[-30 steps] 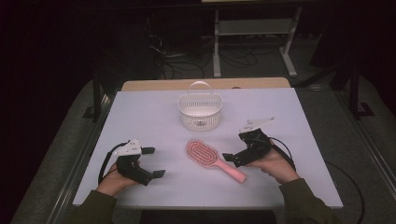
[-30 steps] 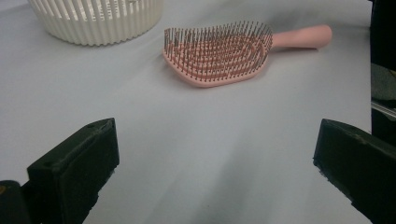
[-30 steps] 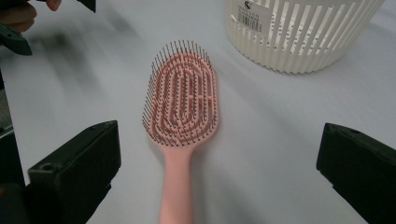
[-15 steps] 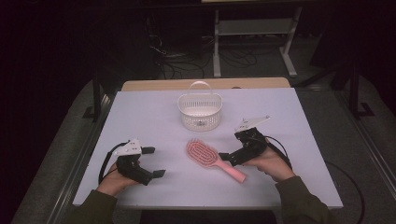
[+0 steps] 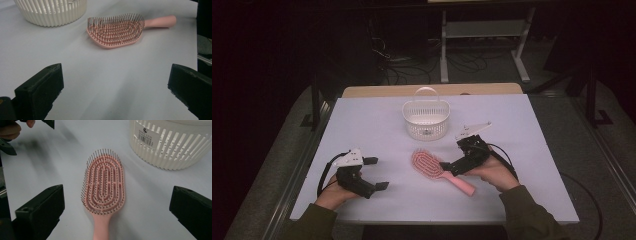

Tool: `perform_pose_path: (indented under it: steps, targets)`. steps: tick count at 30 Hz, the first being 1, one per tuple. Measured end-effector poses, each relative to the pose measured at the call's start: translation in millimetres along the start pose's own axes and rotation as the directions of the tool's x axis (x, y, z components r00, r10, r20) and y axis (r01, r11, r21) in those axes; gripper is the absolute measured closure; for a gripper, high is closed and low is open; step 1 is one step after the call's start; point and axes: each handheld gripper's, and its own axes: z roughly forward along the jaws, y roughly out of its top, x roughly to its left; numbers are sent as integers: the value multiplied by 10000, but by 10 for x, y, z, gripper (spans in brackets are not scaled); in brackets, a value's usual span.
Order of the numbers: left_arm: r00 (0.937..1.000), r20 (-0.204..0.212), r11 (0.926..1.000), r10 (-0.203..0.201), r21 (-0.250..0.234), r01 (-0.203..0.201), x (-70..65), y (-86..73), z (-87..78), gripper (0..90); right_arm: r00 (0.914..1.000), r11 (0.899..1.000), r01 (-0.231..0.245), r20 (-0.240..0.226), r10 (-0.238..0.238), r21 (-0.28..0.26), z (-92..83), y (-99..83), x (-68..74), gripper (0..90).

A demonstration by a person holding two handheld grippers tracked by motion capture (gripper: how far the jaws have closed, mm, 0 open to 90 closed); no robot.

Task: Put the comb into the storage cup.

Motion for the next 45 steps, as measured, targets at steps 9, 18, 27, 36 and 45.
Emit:
perform_pose_path:
  steps: [9,18,27,36,45]
  targets:
    - [10000,12,10000,-16,-46,16,5,2,-4,0,10000,10000,-38,70,38,86,71,52,-10,0]
    - [10000,4,10000,-3,-37,3,5,1,-8,0,9999,9997,72,75,-73,246,140,108,41,0]
    - [10000,7,10000,-37,-34,37,1,4,-4,0,9993,9970,328,152,-339,697,154,75,103,0]
    - [10000,21,10000,-20,-32,21,5,1,-4,0,9995,9918,217,195,-243,1263,170,31,114,0]
    - [10000,21,10000,-31,-35,31,0,2,-6,0,9995,9848,267,132,-294,1718,204,-7,120,0]
